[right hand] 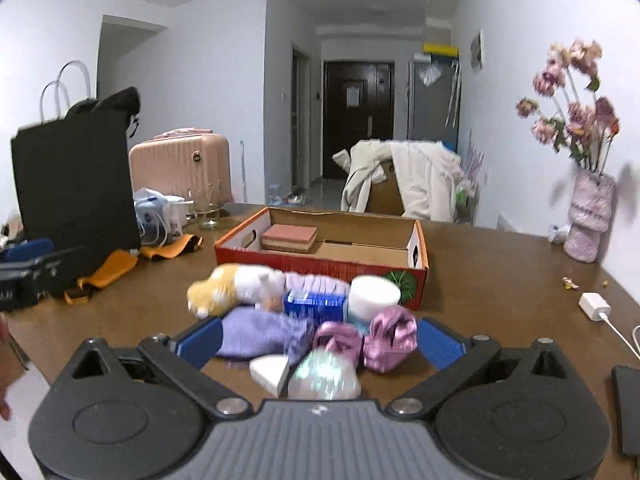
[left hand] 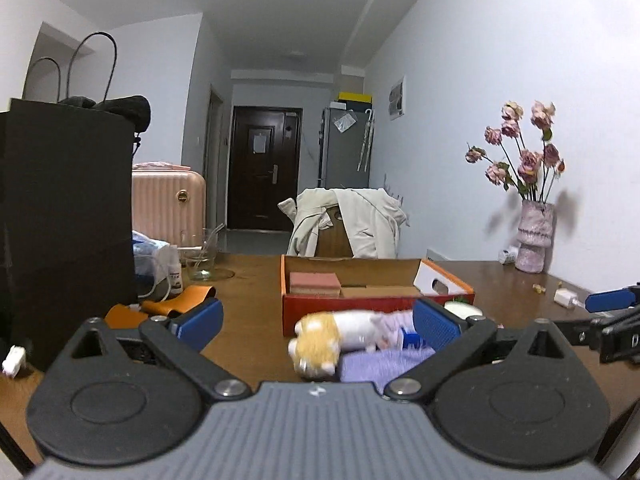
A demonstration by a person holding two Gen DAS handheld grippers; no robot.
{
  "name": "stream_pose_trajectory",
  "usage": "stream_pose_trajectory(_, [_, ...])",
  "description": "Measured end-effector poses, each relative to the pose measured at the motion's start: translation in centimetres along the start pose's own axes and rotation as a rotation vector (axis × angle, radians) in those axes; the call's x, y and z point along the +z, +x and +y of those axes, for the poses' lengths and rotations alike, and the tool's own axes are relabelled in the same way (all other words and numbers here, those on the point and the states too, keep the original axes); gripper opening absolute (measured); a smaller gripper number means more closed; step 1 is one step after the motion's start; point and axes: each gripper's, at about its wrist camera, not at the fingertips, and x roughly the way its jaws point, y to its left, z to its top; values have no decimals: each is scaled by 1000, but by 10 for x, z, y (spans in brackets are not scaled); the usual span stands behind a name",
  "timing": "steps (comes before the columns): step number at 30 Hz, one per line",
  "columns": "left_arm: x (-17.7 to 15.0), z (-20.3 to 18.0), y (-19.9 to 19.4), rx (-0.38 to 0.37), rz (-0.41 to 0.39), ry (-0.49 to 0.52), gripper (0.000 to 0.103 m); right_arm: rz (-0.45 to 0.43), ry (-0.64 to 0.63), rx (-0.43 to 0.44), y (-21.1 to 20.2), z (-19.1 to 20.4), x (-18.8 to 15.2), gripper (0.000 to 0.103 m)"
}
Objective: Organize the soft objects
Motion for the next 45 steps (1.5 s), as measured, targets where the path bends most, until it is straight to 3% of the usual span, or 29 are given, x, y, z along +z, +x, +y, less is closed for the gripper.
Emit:
stream_pose_trajectory(3, [-19,-8,-11,12,-10,39,103,-13,36,-32,-7,7,-31,103])
stream_pose_trajectory(5, [-29,-18,-16,6,-32,120,103,-39,56,-46,-11,7,-46,103])
stream_pose_trajectory(8, [-35,-24,-17,-5,-34,187,103,-88,75,-22,-12,2,-58,103])
stream_pose_trajectory(16, [-38,-25,16,-71,115,71,103,-81,250,111,5,-22,-72,101])
stream_pose_trajectory(22, [-53,-51,50,-157,190,108,103,-10,274,74,29,-32,-78,81])
stream_pose_trajectory(29, [-67,-75,93,-205,279,129,102,19,282,94,59,-43,-75,75])
stream_pose_trajectory(32, [-70,-83,109,-214,297,140,95,35,279,106,72,-48,-71,73])
stream_pose_trajectory(35, [-72,-89,125,-226,324,144,82,56,274,122,88,-52,-67,66])
stream_pose_trajectory(43, [-75,-98,157,-261,393,149,72,13,260,48,94,-65,-53,63])
stream_pose_trajectory(45, [-76,-98,162,-275,415,138,58,-9,241,70,92,-65,-45,63])
